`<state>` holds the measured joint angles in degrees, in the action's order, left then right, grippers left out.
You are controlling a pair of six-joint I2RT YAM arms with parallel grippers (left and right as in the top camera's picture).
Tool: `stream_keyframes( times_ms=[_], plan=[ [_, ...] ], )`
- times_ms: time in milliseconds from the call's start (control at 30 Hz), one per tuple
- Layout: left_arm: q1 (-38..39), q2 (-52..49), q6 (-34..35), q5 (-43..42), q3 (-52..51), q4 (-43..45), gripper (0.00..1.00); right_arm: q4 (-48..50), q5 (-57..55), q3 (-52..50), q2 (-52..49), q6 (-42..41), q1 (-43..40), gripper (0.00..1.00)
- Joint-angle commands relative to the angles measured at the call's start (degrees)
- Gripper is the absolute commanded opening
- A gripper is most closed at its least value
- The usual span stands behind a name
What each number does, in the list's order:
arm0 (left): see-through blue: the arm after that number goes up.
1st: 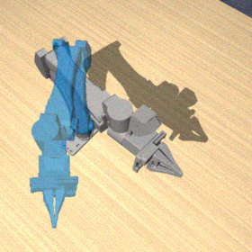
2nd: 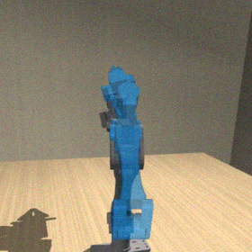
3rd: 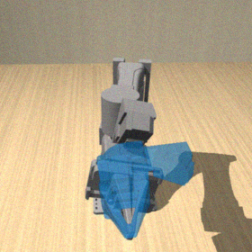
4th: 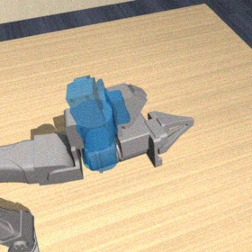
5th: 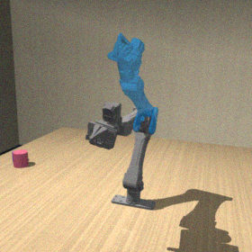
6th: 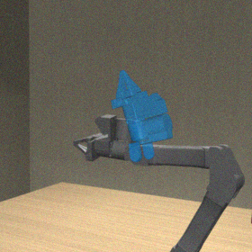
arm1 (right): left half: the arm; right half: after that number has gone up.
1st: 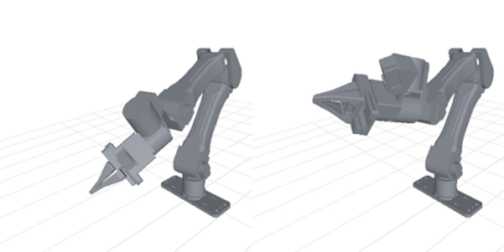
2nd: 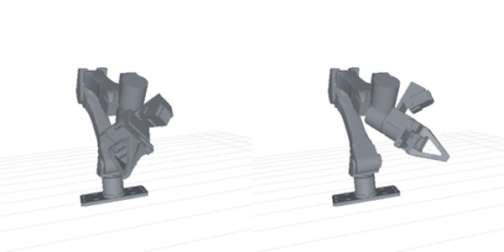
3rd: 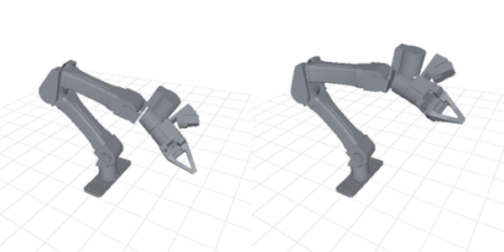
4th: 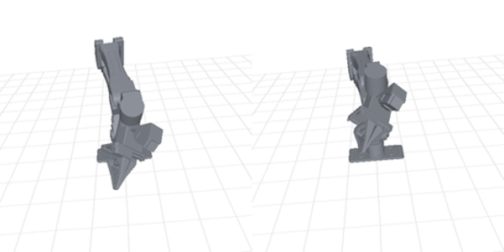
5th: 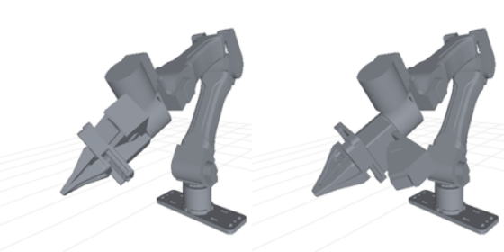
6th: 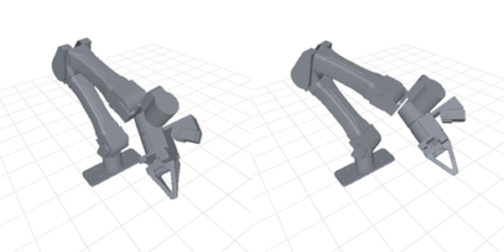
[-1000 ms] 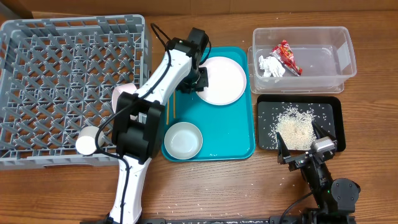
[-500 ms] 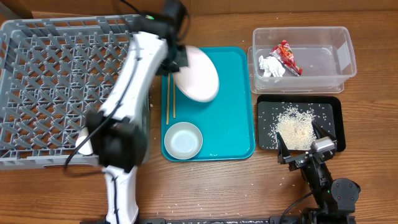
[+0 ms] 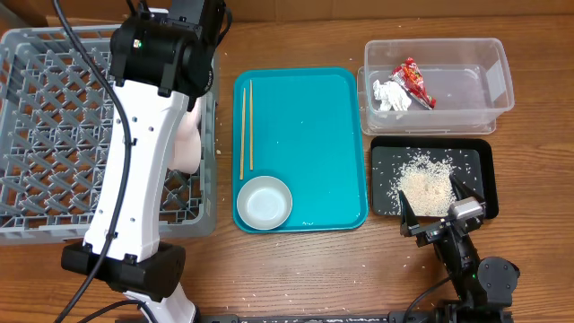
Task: Sort waste into correct bins and load items into the dishwasher
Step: 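Lift the white plate and stand it upright in the rack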
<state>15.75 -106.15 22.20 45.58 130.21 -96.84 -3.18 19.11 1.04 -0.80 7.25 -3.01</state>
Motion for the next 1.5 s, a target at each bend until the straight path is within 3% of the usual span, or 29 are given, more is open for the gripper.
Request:
stream_keyframes(
  times_ms=[0,200,367,633,1233,1467],
  plan=[
    [0.24,0.04,-2.49,15.87,-0.70,0.02,0.04,0.09,0.04,-0.59,0.57,-0.44,0.04,1.00],
    [-0.98,0.04,2.47,23.21,-4.52,0.02,0.04,0.09,0.04,-0.59,0.57,-0.44,0.04,1.00],
    [-3.13,-0.07,10.45,27.63,-14.73,1.01,0.04,0.09,0.04,-0.59,0.57,-0.44,0.04,1.00],
    [-5.18,-0.46,10.43,31.52,-26.53,7.78,0.04,0.09,0.04,-0.59,0.57,-0.44,0.04,1.00],
    [-9.73,-0.46,9.84,29.59,-26.82,12.02,0.04,0.09,0.04,-0.59,0.57,-0.44,0.04,1.00],
    [-11.76,-0.46,6.01,27.85,-26.84,15.45,0.04,0.09,0.04,-0.59,0.57,-0.44,0.04,1.00]
  ],
)
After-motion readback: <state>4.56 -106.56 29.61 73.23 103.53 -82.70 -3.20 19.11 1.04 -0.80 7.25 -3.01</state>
